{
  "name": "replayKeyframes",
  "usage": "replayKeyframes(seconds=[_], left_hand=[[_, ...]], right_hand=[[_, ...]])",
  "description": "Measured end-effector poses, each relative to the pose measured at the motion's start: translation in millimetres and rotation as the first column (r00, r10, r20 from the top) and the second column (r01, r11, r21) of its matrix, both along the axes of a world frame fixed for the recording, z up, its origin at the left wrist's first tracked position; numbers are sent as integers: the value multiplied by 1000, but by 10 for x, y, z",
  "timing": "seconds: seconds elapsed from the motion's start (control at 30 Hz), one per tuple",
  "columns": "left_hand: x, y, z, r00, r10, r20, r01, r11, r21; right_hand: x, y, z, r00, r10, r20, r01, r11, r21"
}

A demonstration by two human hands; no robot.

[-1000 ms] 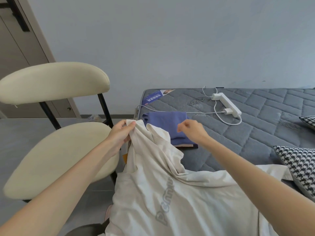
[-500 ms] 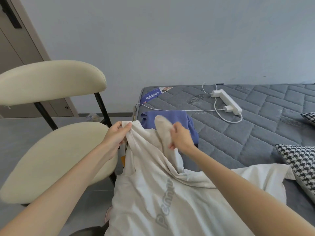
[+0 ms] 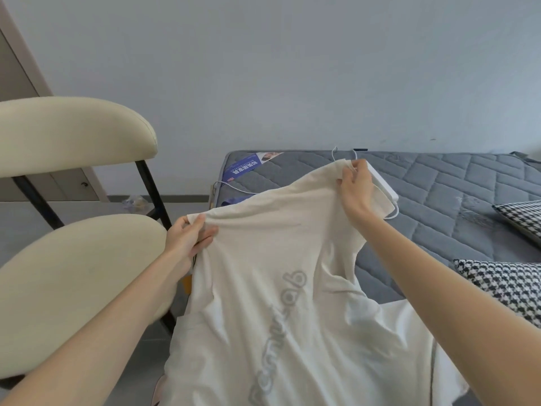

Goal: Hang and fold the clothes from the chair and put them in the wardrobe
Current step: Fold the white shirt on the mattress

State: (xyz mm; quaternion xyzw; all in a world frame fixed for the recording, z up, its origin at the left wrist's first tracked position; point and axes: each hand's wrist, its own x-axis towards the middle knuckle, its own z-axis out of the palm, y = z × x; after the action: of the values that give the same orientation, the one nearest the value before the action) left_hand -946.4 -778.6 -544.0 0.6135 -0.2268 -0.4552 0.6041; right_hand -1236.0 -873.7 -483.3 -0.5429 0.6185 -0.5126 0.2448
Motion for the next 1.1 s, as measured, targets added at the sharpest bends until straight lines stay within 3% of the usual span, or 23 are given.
replayKeyframes(seconds=[0.2,0.37,0.47,0.63,0.73,0.83,0.97,1.1], left_hand=[[25,-151,-117,982,25,-188,-27,1000,-4],[16,-249,-255,979,-12,-204,18,1000,26],[16,-222,-366,991,-44,-130,51,998,49],[134,-26,-537,969,-165,182,135,977,165],[183,165,-587,932,-220,287,159,962,220],[154,443,-668,877,-294,380,213,947,241],[202,900,-1011,816,-411,407,242,882,404],[248,1267,-1493,886,-349,306,150,839,524]], right_hand=[[101,-322,23,995,85,46,-82,995,-63],[106,-403,-177,991,131,1,-131,991,1],[88,-375,-315,979,195,-58,-192,980,57],[-2,-240,-506,949,261,-179,-200,933,300],[-5,-39,-576,941,307,-143,-222,879,422],[61,207,-641,935,332,-124,-250,865,436],[241,582,-821,886,410,-217,-314,874,371],[465,976,-1065,811,484,-328,-363,857,367]])
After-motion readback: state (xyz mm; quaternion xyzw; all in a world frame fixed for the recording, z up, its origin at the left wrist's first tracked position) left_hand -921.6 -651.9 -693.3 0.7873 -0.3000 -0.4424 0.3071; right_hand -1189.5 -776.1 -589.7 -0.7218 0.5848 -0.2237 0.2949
